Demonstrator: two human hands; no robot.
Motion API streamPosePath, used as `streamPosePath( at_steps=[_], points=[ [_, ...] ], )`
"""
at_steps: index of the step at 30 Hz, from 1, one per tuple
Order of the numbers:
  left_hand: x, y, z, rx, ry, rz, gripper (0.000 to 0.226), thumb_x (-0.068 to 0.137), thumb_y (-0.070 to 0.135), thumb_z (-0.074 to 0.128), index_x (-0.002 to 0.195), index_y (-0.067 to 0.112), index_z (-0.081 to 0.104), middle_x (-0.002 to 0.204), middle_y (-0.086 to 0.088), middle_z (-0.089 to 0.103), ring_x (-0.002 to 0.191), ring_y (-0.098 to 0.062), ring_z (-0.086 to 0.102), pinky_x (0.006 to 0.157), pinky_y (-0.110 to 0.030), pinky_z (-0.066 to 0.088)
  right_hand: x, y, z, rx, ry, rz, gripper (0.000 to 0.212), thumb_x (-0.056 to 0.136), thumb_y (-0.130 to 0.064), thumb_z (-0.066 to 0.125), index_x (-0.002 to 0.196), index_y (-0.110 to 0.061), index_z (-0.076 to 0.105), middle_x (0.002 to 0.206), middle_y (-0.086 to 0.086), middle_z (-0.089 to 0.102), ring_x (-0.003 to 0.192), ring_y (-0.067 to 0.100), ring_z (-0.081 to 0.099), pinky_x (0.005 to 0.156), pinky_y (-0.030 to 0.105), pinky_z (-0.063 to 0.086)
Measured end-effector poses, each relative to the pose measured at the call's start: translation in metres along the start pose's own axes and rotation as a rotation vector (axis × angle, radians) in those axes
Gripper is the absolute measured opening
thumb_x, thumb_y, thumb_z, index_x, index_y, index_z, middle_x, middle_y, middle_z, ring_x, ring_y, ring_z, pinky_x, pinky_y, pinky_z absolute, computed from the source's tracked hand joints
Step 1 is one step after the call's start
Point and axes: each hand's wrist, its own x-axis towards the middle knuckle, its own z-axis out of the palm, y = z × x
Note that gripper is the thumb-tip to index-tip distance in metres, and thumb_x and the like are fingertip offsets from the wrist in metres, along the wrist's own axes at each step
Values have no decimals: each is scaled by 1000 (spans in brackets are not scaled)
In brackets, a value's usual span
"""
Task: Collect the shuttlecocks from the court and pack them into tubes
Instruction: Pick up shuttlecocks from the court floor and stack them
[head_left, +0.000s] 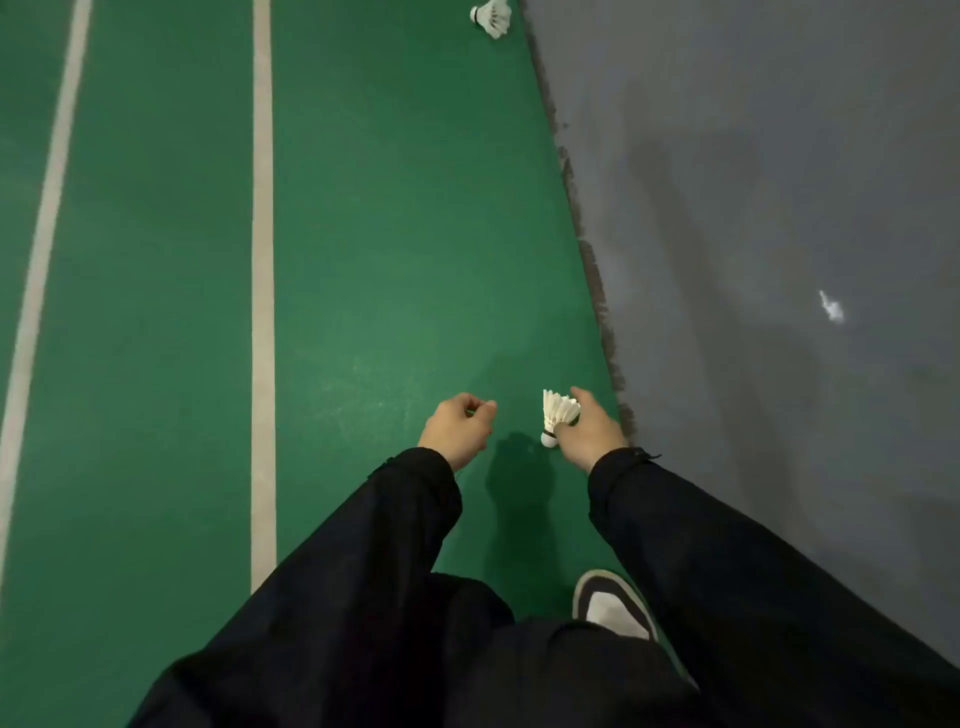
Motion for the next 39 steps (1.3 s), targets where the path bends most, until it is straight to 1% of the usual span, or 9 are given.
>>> streamPosePath(
  at_steps=[8,13,15,19,23,26,31,35,39],
  points=[
    [1,0,-5,-13,16,-6,19,106,31,53,94,18,58,86,-3,65,66,-17,58,76,-33,51,16,5,5,-217,28,-2,22,102,-21,51,117,-16,67,116,11,71,103,31,65,85,36,53],
    [-41,17,-17,-28,46,-32,10,99,33,64,93,26,59,90,-1,66,77,-20,62,79,-38,56,-22,-19,-15,-3,53,-80,5,99,-27,59,97,-27,64,103,3,74,90,25,70,83,42,57],
    [-75,36,-27,-44,56,-55,13,96,34,69,98,26,60,94,-1,67,78,-20,62,76,-36,54,-56,-42,-33,130,35,-106,13,97,-27,63,86,-32,60,95,-2,74,86,22,71,84,46,58],
    [-153,103,-53,-11,127,-68,34,94,35,73,121,21,57,112,-2,64,84,-17,63,76,-31,53,-143,-100,-92,310,-13,-165,11,91,-27,74,86,-29,65,83,-3,73,78,18,71,79,45,60],
    [-219,193,-85,2,158,-24,80,88,23,79,155,20,34,143,-8,44,119,-26,57,107,-45,49,-219,-170,-175,404,-53,-206,8,91,-27,75,89,-25,68,83,2,74,79,22,72,79,45,60],
    [-255,267,-114,2,170,18,93,84,17,83,159,21,28,148,-9,38,135,-28,47,116,-45,41,-258,-226,-243,414,-101,-238,5,93,-19,73,92,-19,67,85,4,73,77,21,70,78,41,59],
    [-298,365,-164,2,155,79,65,87,15,80,144,15,50,137,-3,58,112,-16,61,94,-30,53,-307,-308,-329,425,-154,-301,5,96,-12,68,94,-15,65,86,4,72,72,11,66,71,30,56],
    [-301,424,-200,26,187,126,44,89,13,76,130,12,60,116,-3,71,103,-22,68,94,-41,57,-318,-369,-368,408,-161,-318,6,97,-13,67,93,-16,63,93,9,74,75,14,69,76,37,58],
    [-280,474,-238,21,237,156,34,91,6,69,125,8,61,107,-2,70,98,-24,67,90,-34,54,-304,-432,-393,387,-141,-326,6,96,-12,67,92,-16,63,95,10,74,74,14,68,71,33,57]
  ],
)
